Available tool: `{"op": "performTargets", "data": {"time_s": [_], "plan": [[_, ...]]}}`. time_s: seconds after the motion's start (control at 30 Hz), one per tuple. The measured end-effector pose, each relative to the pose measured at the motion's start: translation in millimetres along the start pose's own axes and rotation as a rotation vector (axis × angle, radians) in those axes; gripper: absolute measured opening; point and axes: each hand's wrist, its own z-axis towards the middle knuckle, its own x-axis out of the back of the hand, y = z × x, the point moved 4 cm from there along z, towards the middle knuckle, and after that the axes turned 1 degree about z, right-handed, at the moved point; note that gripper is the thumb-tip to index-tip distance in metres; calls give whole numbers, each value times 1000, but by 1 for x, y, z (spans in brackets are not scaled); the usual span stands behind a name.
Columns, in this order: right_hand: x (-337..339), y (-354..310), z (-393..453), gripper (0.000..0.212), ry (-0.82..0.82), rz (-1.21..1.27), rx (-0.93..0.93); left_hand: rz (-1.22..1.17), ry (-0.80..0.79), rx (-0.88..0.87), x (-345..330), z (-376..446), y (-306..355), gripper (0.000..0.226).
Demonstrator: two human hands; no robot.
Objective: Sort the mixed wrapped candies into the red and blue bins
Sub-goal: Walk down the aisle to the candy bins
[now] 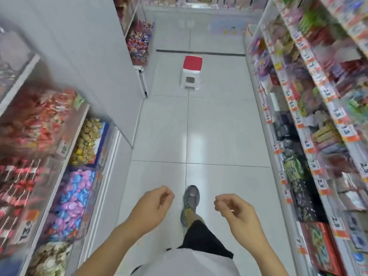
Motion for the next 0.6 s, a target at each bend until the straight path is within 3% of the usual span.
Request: {"op": "performTargets", "data": {"time_s": [0.3, 0.6], "plan": [[14, -156, 307, 9, -158, -122, 57, 63, 84, 71, 133, 242, 63, 13], [-17, -288, 581, 9, -189, -227, 103, 9, 140, 69, 276, 492, 78, 16]]}}
